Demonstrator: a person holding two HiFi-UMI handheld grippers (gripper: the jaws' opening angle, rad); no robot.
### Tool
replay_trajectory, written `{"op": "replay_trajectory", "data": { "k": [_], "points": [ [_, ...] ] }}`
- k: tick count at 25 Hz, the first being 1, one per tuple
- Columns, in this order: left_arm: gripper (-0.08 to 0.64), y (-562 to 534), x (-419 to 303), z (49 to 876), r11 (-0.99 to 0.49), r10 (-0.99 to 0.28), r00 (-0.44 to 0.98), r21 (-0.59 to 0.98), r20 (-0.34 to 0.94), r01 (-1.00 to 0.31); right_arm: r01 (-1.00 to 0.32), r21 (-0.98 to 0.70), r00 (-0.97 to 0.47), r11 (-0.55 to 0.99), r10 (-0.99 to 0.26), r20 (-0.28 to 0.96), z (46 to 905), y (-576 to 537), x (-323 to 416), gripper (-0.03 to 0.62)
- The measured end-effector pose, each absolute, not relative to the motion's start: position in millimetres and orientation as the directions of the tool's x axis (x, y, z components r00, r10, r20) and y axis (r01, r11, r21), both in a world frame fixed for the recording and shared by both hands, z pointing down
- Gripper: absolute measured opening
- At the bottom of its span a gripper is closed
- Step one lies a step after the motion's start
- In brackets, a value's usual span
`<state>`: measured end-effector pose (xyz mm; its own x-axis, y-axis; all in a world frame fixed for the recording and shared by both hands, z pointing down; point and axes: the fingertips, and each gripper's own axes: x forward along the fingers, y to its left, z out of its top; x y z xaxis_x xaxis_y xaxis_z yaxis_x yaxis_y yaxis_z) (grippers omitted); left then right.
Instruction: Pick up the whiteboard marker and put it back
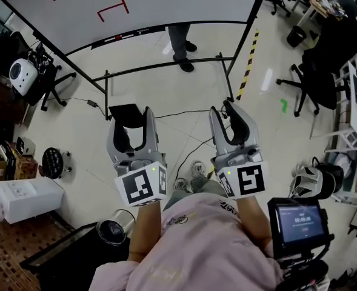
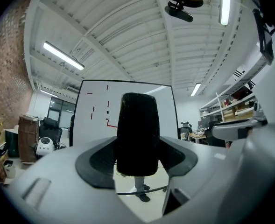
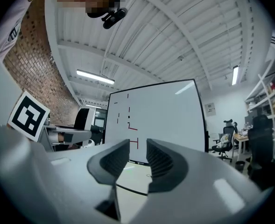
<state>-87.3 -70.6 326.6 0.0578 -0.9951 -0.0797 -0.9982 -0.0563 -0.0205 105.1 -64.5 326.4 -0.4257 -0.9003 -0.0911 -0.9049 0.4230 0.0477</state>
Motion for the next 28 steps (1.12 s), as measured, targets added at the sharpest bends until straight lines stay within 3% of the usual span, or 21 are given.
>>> {"op": "replay_trajectory", "data": {
  "k": [6,28],
  "points": [
    [0.272,-29,-121,326,-0.086,-0.993,0.085,0.012,-0.082,-0.996,-0.901,0.054,-0.434,0.431,-0.895,-0.098,322,-23,64,0.115],
    [0.270,-27,-106,317,-0.174,-0.979,0.170,0.027,-0.110,-0.984,-0.898,0.083,-0.439,0.432,-0.890,-0.122,314,-18,56,0.115]
  ]
}}
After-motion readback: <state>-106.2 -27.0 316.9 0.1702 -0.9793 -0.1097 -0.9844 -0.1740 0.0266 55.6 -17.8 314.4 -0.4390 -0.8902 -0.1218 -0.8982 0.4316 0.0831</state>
